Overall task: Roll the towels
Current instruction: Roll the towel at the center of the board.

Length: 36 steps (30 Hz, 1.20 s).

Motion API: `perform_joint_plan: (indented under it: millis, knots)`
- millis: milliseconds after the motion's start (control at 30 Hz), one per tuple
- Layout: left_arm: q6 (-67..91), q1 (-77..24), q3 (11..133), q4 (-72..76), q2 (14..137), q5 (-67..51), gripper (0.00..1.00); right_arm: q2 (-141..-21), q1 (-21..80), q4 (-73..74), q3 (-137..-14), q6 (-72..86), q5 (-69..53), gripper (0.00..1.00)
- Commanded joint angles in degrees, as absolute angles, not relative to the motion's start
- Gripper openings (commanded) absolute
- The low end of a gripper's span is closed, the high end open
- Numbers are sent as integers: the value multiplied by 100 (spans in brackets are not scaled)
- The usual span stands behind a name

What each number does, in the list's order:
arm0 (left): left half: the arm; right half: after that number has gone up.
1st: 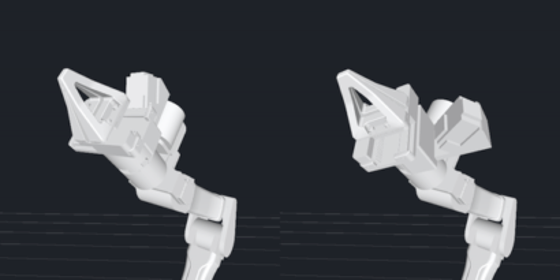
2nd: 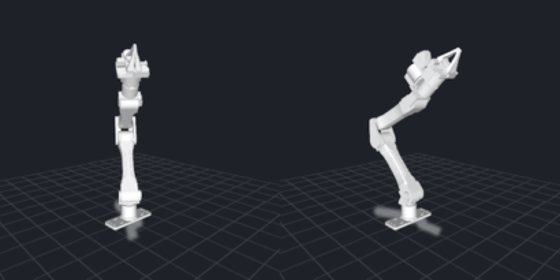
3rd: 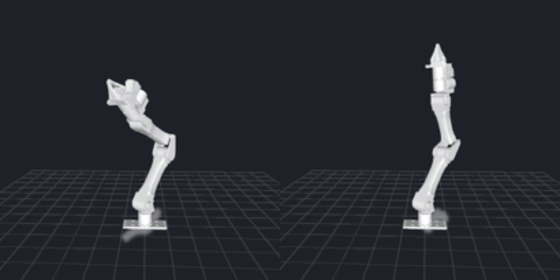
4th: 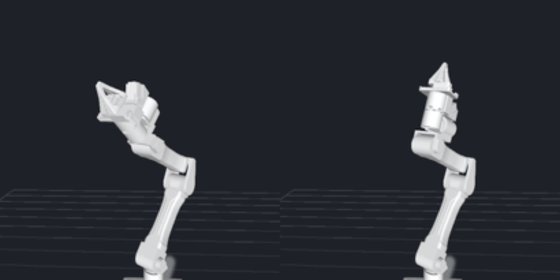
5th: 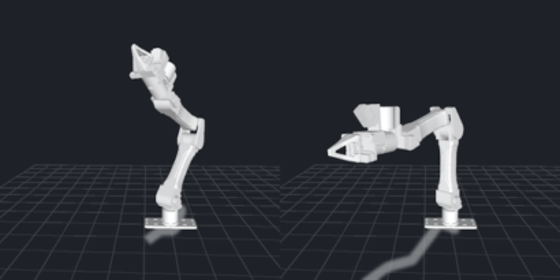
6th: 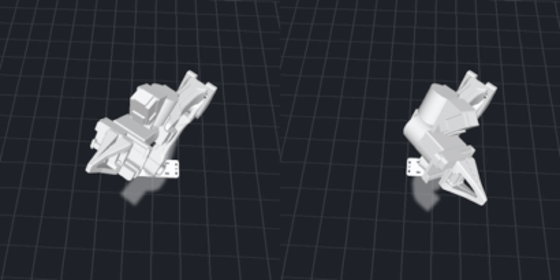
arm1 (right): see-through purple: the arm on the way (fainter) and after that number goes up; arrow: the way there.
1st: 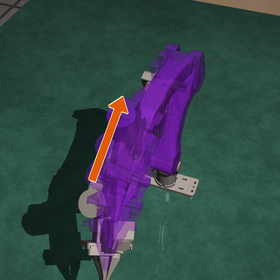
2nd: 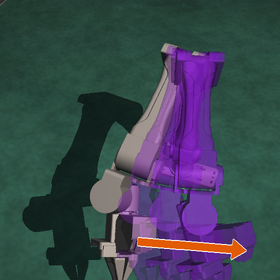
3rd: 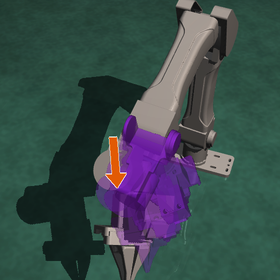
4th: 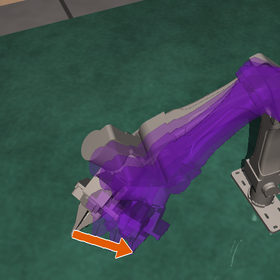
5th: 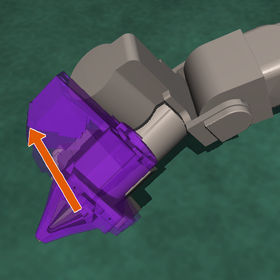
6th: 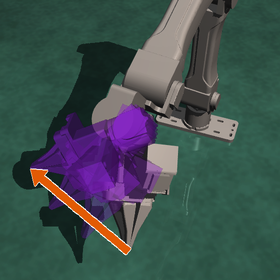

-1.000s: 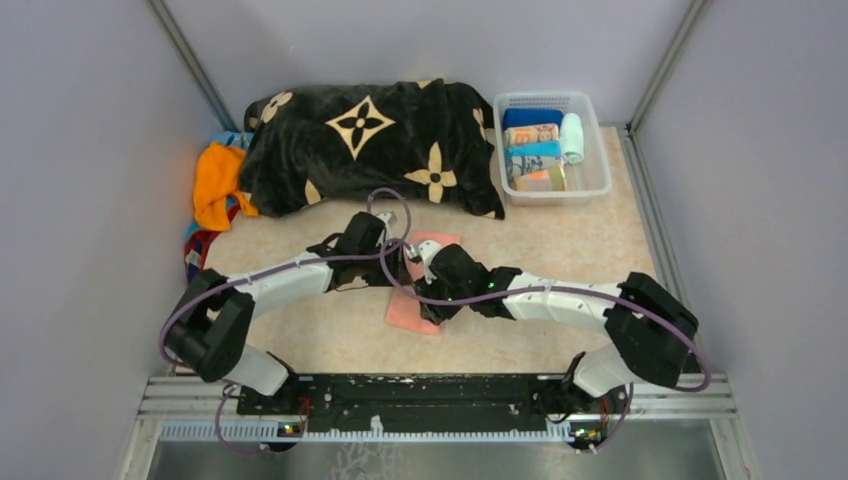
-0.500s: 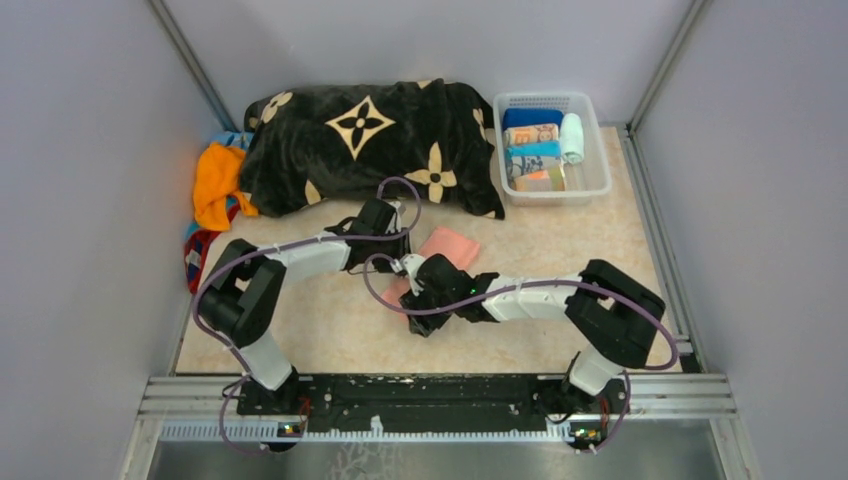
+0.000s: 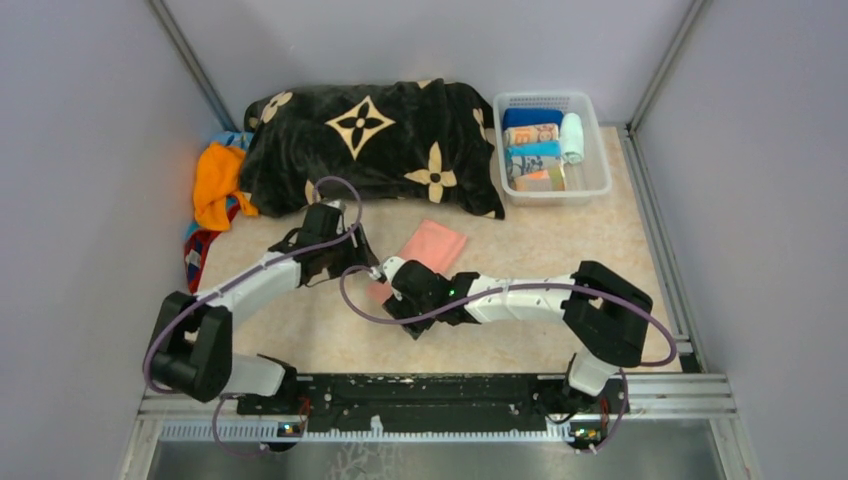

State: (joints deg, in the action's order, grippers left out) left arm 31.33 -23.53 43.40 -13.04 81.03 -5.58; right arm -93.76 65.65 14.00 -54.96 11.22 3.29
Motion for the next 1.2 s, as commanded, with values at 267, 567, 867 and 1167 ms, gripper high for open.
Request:
perform_joint_plan:
  millis: [267, 567, 867, 1167]
  knots:
    - [3919, -1925, 3426, -1962, 6437, -326, 78, -9793, 6649, 1556, -6345, 596, 581, 52]
    - [4007, -1898, 3112, -1732, 6395, -534, 75, -10351, 6647, 1714, -6535, 457, 784, 49]
    - [4274, -1898, 3081, -1679, 6654, -807, 75, -10754, 6650, 1917, -6437, 555, 460, 35]
    - [4798, -1913, 2805, -1384, 6803, -1388, 74, -10483, 6567, 1410, -6149, 866, -33, 20]
